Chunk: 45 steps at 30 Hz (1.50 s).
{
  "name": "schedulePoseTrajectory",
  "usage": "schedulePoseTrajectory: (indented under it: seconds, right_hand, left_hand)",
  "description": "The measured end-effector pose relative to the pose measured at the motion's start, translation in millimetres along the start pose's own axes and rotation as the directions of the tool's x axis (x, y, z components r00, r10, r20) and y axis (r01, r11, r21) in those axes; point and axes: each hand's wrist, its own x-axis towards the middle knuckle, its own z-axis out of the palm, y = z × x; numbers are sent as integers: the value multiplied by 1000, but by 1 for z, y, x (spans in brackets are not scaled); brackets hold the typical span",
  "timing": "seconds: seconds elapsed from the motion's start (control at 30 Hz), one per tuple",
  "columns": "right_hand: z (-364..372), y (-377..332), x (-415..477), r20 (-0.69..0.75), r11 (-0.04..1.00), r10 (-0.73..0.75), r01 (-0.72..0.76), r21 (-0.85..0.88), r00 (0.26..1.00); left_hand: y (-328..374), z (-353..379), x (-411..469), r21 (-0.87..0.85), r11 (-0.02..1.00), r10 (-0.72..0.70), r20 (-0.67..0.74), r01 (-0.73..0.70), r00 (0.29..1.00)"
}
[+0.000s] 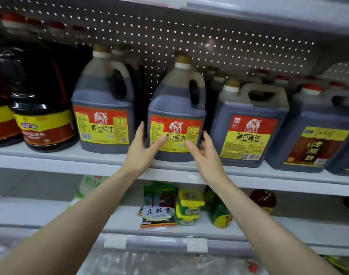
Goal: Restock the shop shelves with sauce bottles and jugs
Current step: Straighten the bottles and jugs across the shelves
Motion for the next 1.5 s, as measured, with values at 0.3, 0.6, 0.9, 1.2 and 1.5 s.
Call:
schedulePoseTrajectory:
  seconds: [0.3,0.6,0.9,1.2,1.5]
  right_hand:
    - [10,22,33,5,999,-30,30,17,1000]
    - [13,28,39,-8,999,-45,45,-28,999]
    - [12,25,41,1,1000,-17,17,-22,1000]
    - [13,26,46,3,1000,2,-2,-21,1000]
    - [13,25,47,6,999,10,-10,-32,1000]
  left_hand:
    - [-10,5,15,4,993,120,106,-121,987]
    - [-12,3,17,1,992,128,112,-129,985]
    - [-13,3,22,-3,994,107,123,-108,987]
    - [-13,2,27,-28,997,77,161,-74,984]
    - [-12,2,28,-42,997,70,171,-63,983]
